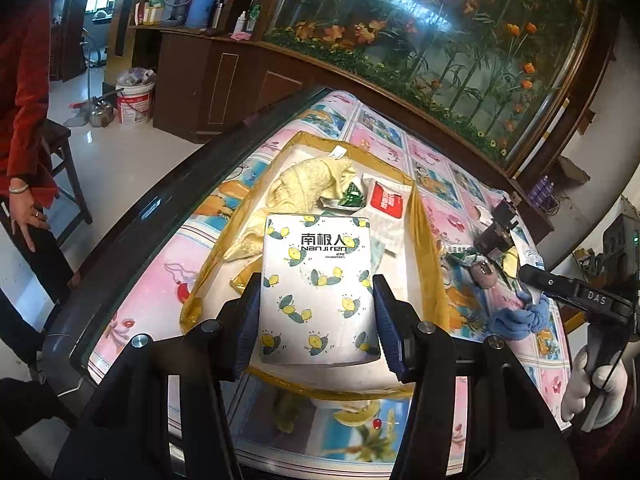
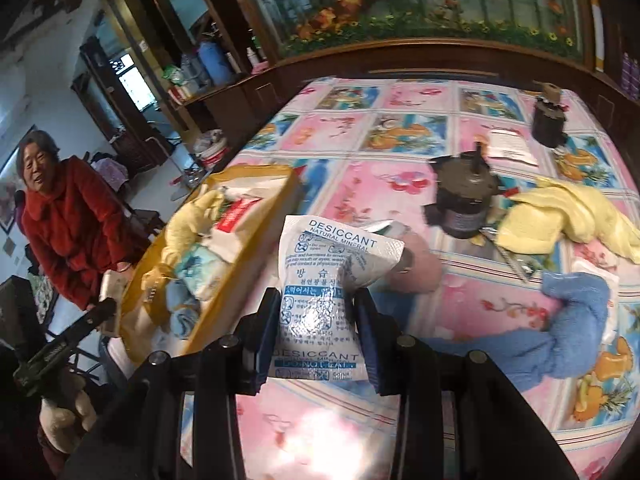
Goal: Organize soft objects
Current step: 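Lower the white pack and desiccant packet into the tray and open both grippers, then grasp the pink plush ball with the left gripper while the right gripper grasps the large blue towel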
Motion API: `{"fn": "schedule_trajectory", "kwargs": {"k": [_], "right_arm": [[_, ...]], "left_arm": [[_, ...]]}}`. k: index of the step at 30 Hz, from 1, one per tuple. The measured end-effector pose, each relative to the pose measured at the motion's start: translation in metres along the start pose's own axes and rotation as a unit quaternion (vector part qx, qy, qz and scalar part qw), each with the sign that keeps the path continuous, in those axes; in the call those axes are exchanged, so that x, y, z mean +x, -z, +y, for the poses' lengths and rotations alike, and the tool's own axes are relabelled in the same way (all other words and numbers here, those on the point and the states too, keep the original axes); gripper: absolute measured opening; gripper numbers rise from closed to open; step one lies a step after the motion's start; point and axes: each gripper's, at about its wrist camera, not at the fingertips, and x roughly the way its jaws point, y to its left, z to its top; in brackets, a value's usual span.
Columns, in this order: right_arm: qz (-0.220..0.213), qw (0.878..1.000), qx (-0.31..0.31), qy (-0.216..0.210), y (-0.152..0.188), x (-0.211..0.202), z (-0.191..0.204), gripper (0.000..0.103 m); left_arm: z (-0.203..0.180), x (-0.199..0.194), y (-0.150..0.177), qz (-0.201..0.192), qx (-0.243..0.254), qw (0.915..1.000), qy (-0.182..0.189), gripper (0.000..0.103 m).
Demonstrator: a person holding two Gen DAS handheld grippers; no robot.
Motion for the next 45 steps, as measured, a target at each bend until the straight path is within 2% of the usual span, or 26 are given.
{"fn": "schedule_trajectory", "kwargs": {"k": [4, 7, 13, 15, 16, 19, 21, 23, 25, 26, 27, 28, 29, 31, 33, 34, 36, 37, 38, 39, 41, 45], "right_arm": [[0.04, 0.997, -0.031, -0.061, 0.002, 0.032, 0.05, 0.037], [0.065, 0.993, -0.054, -0.078, 0.005, 0.055, 0.081, 0.037], [0.093, 0.989, -0.086, -0.071, 0.004, 0.089, 0.113, 0.04], [0.093, 0.989, -0.104, -0.054, 0.006, 0.095, 0.122, 0.044], [0.094, 0.989, -0.108, -0.048, 0.007, 0.098, 0.123, 0.05], [0.099, 0.988, -0.103, -0.053, 0.005, 0.1, 0.123, 0.053], [0.084, 0.991, -0.09, -0.049, 0.001, 0.089, 0.123, 0.053], [0.046, 0.992, -0.059, -0.098, -0.007, 0.064, 0.122, 0.053], [0.036, 0.986, -0.035, -0.158, -0.012, 0.051, 0.123, 0.054], [0.047, 0.983, -0.04, -0.172, -0.014, 0.056, 0.128, 0.061], [0.073, 0.982, -0.052, -0.169, -0.014, 0.067, 0.132, 0.062], [0.101, 0.983, -0.054, -0.145, -0.013, 0.08, 0.133, 0.062], [0.103, 0.984, -0.044, -0.141, -0.012, 0.082, 0.129, 0.062], [0.072, 0.984, -0.028, -0.16, -0.014, 0.066, 0.118, 0.062], [0.017, 0.989, -0.04, -0.139, -0.013, 0.035, 0.108, 0.062], [-0.021, 0.992, -0.045, -0.115, -0.01, 0.015, 0.098, 0.062], [-0.082, 0.994, -0.035, -0.069, 0.002, -0.015, 0.072, 0.075], [-0.099, 0.994, -0.019, -0.046, 0.007, -0.023, 0.053, 0.089], [-0.101, 0.995, 0.004, -0.025, 0.013, -0.029, 0.032, 0.09], [-0.079, 0.996, 0.032, -0.009, 0.016, -0.03, 0.009, 0.09], [-0.04, 0.994, 0.103, -0.017, 0.029, -0.032, -0.043, 0.09], [-0.057, 0.984, 0.165, 0.034, 0.061, -0.054, -0.103, 0.09]], "left_arm": [[0.002, 0.017, -0.002, 0.024, 0.002, 0.9996, -0.013, 0.052], [0.002, 0.027, -0.001, 0.04, 0.004, 0.999, -0.019, 0.052], [0.015, 0.03, -0.001, 0.047, -0.024, 0.9986, -0.001, 0.055], [0.019, 0.026, -0.003, 0.041, -0.036, 0.9985, 0.009, 0.055], [0.021, 0.024, -0.004, 0.038, -0.039, 0.9984, 0.014, 0.055], [0.024, 0.016, -0.006, 0.027, -0.045, 0.9983, 0.025, 0.055], [0.025, 0.009, -0.007, 0.017, -0.053, 0.9979, 0.033, 0.055], [0.026, 0.0, -0.007, 0.002, -0.057, 0.9976, 0.038, 0.055], [0.027, -0.004, -0.008, -0.012, -0.057, 0.9976, 0.038, 0.055], [0.027, -0.004, -0.009, -0.012, -0.057, 0.9977, 0.035, 0.055], [0.026, -0.002, -0.01, -0.004, -0.057, 0.9978, 0.035, 0.055], [0.025, -0.003, -0.011, -0.002, -0.057, 0.9977, 0.036, 0.055], [0.023, -0.007, -0.012, -0.005, -0.055, 0.9978, 0.037, 0.055], [0.015, -0.017, -0.015, -0.018, -0.042, 0.9983, 0.038, 0.055], [0.002, -0.025, -0.015, -0.027, -0.023, 0.9981, 0.05, 0.056], [-0.007, -0.026, -0.015, -0.027, -0.009, 0.998, 0.057, 0.061], [-0.027, -0.023, -0.011, -0.022, 0.02, 0.997, 0.072, 0.065], [-0.039, -0.02, -0.009, -0.013, 0.033, 0.9962, 0.079, 0.065], [-0.049, -0.016, -0.008, -0.003, 0.042, 0.9954, 0.086, 0.065], [-0.06, -0.013, -0.006, 0.006, 0.05, 0.9943, 0.094, 0.065], [-0.08, -0.01, 0.0, 0.02, 0.069, 0.9917, 0.107, 0.065], [-0.12, -0.001, 0.008, 0.044, 0.113, 0.9865, 0.11, 0.065]]}}
